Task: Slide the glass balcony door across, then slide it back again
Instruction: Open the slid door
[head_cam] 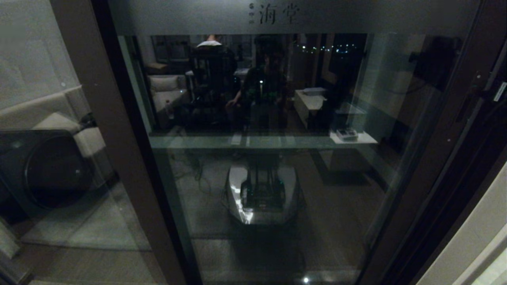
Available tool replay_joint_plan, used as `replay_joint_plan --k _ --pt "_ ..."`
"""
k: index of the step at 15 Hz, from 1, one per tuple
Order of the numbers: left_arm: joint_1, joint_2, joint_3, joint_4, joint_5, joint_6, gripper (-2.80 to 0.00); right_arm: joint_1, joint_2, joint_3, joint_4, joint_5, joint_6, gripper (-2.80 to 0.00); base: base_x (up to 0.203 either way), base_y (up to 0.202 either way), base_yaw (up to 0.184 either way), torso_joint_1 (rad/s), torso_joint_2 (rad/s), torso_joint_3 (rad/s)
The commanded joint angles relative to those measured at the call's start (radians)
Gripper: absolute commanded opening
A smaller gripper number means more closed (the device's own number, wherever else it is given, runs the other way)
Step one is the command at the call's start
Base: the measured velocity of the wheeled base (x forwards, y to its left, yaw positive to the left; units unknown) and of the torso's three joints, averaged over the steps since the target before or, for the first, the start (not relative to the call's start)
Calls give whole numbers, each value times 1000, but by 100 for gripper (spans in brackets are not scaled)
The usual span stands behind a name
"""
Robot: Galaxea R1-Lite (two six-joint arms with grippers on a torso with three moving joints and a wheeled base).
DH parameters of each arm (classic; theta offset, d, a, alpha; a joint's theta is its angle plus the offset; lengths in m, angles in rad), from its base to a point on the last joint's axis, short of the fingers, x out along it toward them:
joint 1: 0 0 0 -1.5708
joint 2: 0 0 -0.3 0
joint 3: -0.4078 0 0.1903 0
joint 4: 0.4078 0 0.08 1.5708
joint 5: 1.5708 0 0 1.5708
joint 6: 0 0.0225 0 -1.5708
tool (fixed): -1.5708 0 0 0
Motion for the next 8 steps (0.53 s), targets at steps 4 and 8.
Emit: replay_joint_plan --k 4,8 --pt "2 0 -1 0 -1 1 -280 58 49 -13 -2 4 11 -280 0 0 0 0 0 0" --pt "1 0 0 0 -1 1 -280 82 49 -13 -2 4 10 -280 0 0 0 0 0 0"
